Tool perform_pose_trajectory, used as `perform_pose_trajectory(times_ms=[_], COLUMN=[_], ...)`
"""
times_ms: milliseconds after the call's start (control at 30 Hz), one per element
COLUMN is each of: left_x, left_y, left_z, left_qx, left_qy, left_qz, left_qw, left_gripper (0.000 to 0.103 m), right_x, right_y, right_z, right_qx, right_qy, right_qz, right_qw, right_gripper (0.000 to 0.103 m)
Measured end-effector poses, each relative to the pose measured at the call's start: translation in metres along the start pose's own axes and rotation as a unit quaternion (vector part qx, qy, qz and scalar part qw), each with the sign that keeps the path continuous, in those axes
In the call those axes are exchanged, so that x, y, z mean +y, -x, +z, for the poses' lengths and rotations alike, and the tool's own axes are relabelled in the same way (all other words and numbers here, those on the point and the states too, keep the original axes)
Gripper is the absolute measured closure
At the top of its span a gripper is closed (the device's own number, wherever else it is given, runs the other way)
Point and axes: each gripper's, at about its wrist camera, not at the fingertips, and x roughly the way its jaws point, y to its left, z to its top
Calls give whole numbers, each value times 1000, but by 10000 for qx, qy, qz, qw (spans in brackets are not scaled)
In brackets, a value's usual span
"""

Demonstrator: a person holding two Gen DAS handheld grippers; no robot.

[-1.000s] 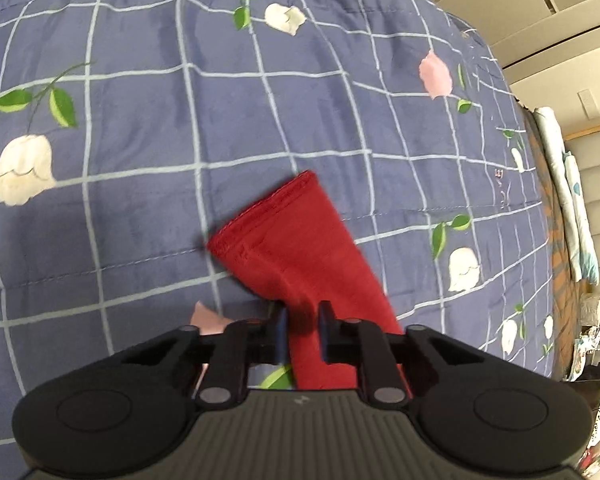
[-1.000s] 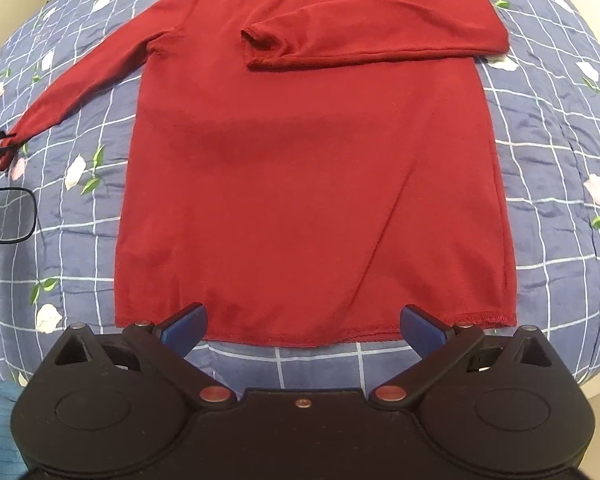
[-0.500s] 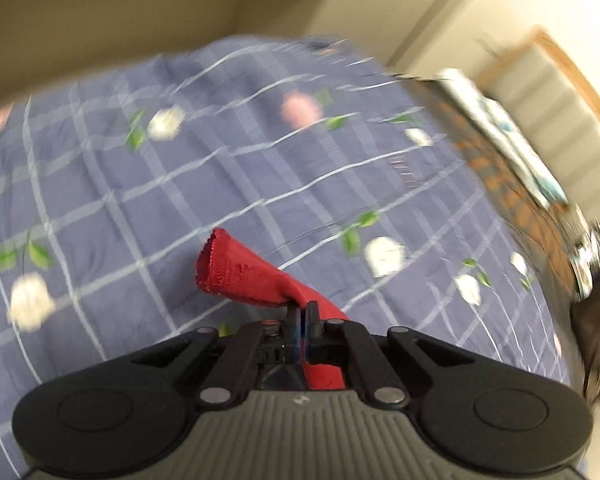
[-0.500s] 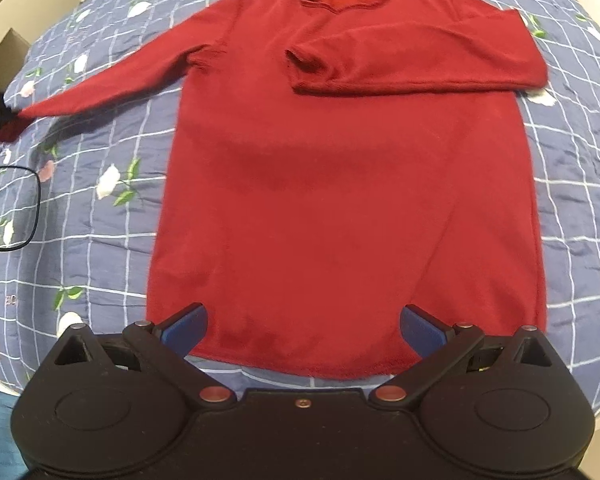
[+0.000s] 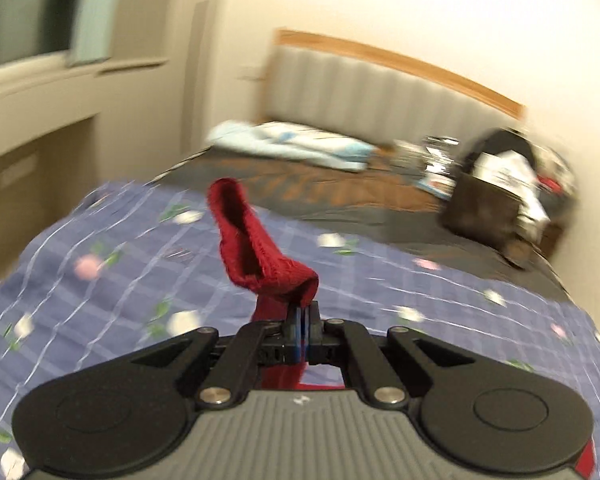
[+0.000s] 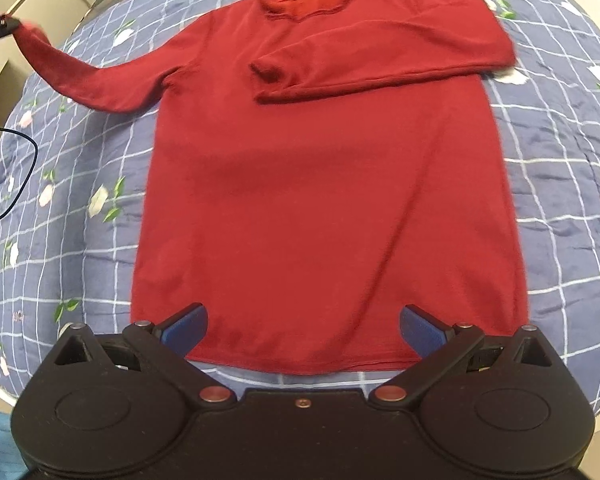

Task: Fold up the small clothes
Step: 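Lift the sleeve with the left gripper and fold it across the sweater body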

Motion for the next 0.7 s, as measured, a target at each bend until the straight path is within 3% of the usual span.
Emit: perform_pose_trajectory(times_ms=[200,367,567,700], left_x=[-107,-191,-277,-310], left_y=[6,1,-18,-25], left_z=[-16,-61,-138,-182], left_qx=[182,506,998,1288], left_qy=[-545,-1014,-1895,-2394], left_qz=[-558,-925,-1057,-1060], left_qw=[9968,9892,9711,9565], left_gripper=[103,103,103,103], right_x=[-44,-86,-140,-168], right_y=[9,12,9,6], right_z=[4,11,10,10], right_qx=[-64,-41,79,141], right_qy=[-210,-401,-671,-824], right_qz=[17,-28,-130,-199], right_qw=[9998,9992,9976,9963], right_gripper=[1,1,1,1])
